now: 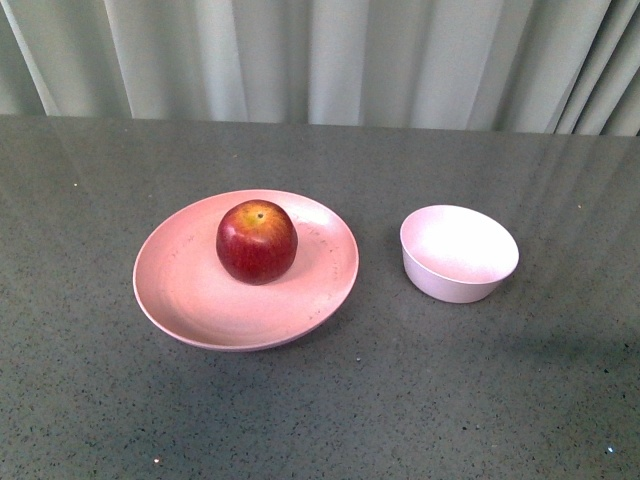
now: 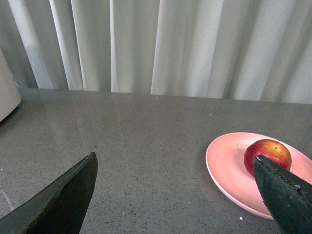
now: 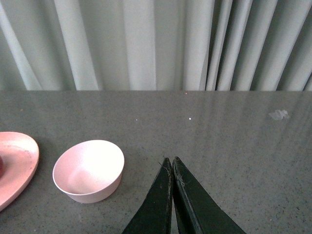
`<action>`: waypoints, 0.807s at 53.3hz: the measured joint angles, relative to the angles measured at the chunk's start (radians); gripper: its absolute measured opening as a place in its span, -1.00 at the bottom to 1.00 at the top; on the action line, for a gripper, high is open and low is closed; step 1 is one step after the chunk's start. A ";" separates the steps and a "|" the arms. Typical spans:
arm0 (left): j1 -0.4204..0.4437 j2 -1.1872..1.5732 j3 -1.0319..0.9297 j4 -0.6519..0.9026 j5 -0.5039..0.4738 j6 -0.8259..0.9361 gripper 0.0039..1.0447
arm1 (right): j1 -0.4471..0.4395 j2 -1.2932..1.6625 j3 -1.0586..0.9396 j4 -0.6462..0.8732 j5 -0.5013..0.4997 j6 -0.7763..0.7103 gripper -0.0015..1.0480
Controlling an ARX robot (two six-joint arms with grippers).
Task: Move apple from plate to bowl
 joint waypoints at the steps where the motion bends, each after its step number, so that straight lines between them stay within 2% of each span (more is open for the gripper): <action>1: 0.000 0.000 0.000 0.000 0.000 0.000 0.83 | 0.000 -0.001 -0.005 0.008 0.000 0.000 -0.96; 43: 0.000 0.000 0.000 0.000 0.000 0.000 0.83 | 0.000 -0.505 -0.054 -0.430 0.000 0.000 -0.96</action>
